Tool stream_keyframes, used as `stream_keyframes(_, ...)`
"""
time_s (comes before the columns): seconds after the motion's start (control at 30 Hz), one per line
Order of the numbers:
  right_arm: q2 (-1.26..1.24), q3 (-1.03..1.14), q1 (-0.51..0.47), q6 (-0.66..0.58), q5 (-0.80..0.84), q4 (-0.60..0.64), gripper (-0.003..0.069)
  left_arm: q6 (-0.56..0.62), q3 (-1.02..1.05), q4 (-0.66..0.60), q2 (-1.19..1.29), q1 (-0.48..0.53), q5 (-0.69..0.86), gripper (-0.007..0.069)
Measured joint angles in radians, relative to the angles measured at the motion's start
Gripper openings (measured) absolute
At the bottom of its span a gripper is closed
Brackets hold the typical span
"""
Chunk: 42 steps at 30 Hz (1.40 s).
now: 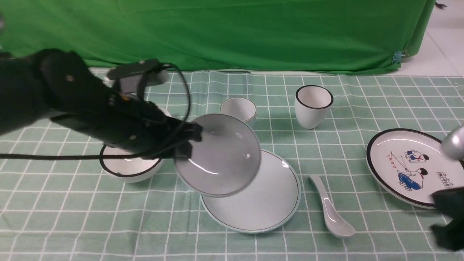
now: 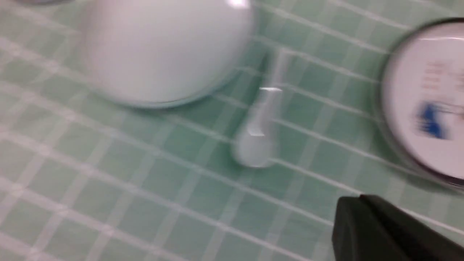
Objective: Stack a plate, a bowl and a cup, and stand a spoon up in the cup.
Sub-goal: Use the left arm to put the blue rice bowl into the blue large plate in the middle, then use the left arm to grab a blue teacup
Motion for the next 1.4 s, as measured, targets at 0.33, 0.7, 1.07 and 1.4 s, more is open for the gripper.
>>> stream_keyframes(0.33,0.003,-0.075,-0.255,-0.14,0.133,0.029,0.0026,-0.012,-0.161,0.031,0.285,-0.103,-0.02,0.0029)
stream_keyframes(0.7,0.003,-0.075,-0.267,-0.169,0.139,0.048,0.0026,-0.062,-0.181,0.105,0.325,-0.103,-0.009,0.0147)
stream_keyframes(1.07,0.003,-0.075,-0.267,-0.17,0.135,0.05,0.0027,-0.247,-0.287,0.261,0.297,-0.091,-0.003,0.0507)
stream_keyframes(1.4,0.003,-0.075,-0.267,-0.179,0.078,0.05,0.0033,-0.265,-0.682,0.26,0.479,0.01,0.07,0.0535)
